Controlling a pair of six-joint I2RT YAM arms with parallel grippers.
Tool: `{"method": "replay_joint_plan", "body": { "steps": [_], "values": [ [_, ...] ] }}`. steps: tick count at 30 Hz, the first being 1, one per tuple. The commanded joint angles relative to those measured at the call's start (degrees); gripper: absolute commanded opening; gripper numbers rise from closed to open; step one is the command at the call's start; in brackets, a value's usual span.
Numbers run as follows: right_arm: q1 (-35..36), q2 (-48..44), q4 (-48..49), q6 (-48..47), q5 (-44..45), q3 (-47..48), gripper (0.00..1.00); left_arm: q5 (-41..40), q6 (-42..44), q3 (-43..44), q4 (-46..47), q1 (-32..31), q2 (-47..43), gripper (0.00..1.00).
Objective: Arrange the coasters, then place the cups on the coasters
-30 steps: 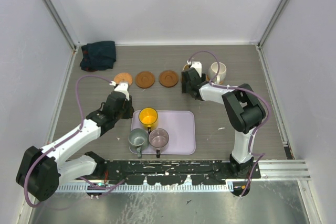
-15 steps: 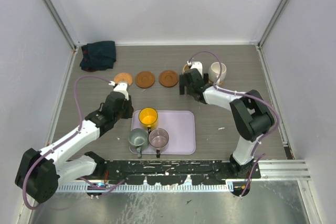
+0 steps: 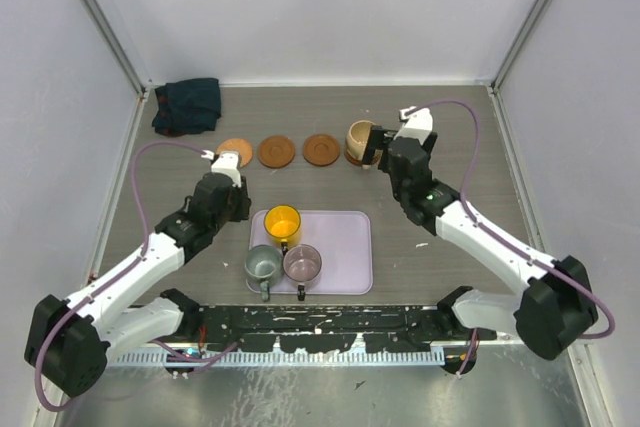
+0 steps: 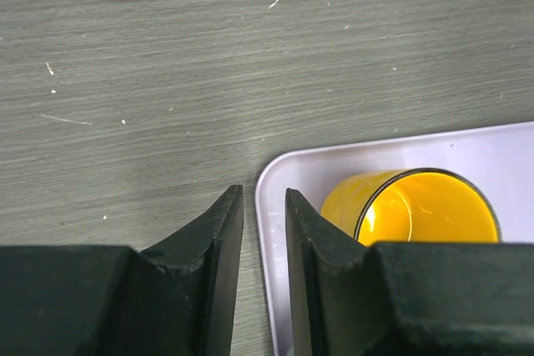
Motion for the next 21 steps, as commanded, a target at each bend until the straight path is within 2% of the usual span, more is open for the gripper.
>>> {"method": "replay_joint_plan", "body": {
  "steps": [1, 3, 7, 12, 16, 19, 21],
  "values": [
    [-0.05, -4.73, 4.88, -0.08, 3.57, -2.22, 1.0, -0.64, -0.59, 3.98, 2.87, -0.09, -0.96, 0.28],
    [-0.03, -5.87, 3.94, -2.38, -1.33, -2.78, 1.0, -0.34, -1.49, 4.65, 2.67, -0.13, -0.28, 0.26],
    [-0.04, -6.26, 0.33, -2.71, -8.87, -3.16, 0.93, 3.14, -1.16, 5.45, 2.33, -0.06, 1.86, 0.19],
    [1.99, -7.69, -3.71, -0.47, -13.94, -4.83, 0.81, 8.14, -1.07, 6.54, 1.65, -0.04, 5.28, 0.0],
    [9.7, -9.4, -6.93, 0.01, -7.92, -6.06, 0.77, 12.26, -0.9, 6.58, 2.06, -0.07, 6.63, 0.01],
    [15.67, -8.19, -11.98, 0.4, -3.95, -4.59, 0.74, 13.43, -1.5, 6.04, 1.88, -0.12, 5.95, 0.14],
    [19.32, -7.25, -15.13, 1.19, -2.23, -3.64, 0.74, 13.44, -1.8, 4.76, 2.17, -0.13, 3.96, 0.17]
  ]
}}
